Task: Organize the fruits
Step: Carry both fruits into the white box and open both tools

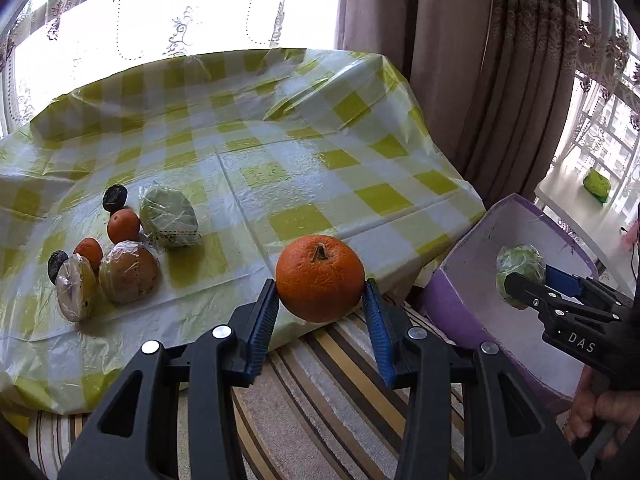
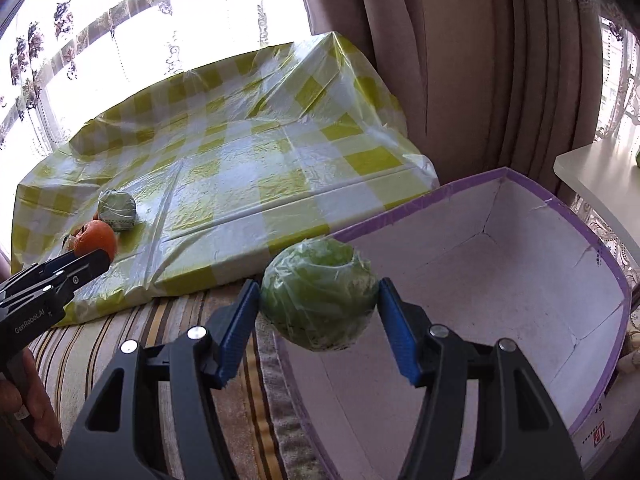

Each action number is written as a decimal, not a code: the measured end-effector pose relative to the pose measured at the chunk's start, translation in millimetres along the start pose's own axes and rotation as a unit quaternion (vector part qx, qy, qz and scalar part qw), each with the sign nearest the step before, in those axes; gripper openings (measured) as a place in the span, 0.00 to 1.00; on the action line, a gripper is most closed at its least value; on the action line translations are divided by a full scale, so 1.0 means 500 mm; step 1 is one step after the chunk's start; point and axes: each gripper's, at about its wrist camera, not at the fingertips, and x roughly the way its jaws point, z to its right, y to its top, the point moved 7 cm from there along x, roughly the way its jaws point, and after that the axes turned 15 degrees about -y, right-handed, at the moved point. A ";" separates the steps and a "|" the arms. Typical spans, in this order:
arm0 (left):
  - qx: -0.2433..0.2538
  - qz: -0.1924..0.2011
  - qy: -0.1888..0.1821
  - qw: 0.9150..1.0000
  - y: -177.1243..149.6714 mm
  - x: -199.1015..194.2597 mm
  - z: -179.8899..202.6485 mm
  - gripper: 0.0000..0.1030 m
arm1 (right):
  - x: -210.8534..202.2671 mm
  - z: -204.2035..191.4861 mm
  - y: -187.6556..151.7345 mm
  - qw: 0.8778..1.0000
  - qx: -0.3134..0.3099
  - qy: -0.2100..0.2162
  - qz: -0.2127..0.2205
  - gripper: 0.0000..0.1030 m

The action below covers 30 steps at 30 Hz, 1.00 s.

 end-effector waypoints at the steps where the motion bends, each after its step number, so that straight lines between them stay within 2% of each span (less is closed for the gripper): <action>1: 0.007 -0.006 -0.008 1.000 -0.001 0.015 0.019 0.40 | 0.006 0.018 -0.005 1.000 0.002 -0.011 -0.002 0.59; 9: 0.074 -0.044 -0.060 0.995 -0.010 0.109 0.155 0.40 | 0.046 0.127 -0.026 0.996 0.003 -0.084 -0.019 0.59; 14: 0.123 -0.076 -0.096 0.985 -0.021 0.171 0.242 0.40 | 0.061 0.177 -0.034 0.991 -0.017 -0.127 -0.026 0.59; 16: 0.132 -0.101 -0.119 0.979 -0.036 0.199 0.272 0.40 | 0.073 0.189 -0.041 0.990 -0.025 -0.136 -0.036 0.59; 19: 0.150 -0.140 -0.119 0.972 -0.061 0.247 0.298 0.40 | 0.091 0.205 -0.052 0.987 -0.037 -0.145 -0.051 0.59; 23: 0.186 -0.193 -0.119 0.956 -0.098 0.284 0.324 0.40 | 0.118 0.221 -0.066 0.985 -0.044 -0.150 -0.072 0.59; 27: 0.203 -0.220 -0.114 0.947 -0.120 0.304 0.328 0.40 | 0.137 0.222 -0.082 0.983 -0.050 -0.149 -0.090 0.59; 30: 0.223 -0.226 -0.102 0.943 -0.130 0.307 0.334 0.40 | 0.137 0.220 -0.084 0.982 -0.055 -0.159 -0.087 0.59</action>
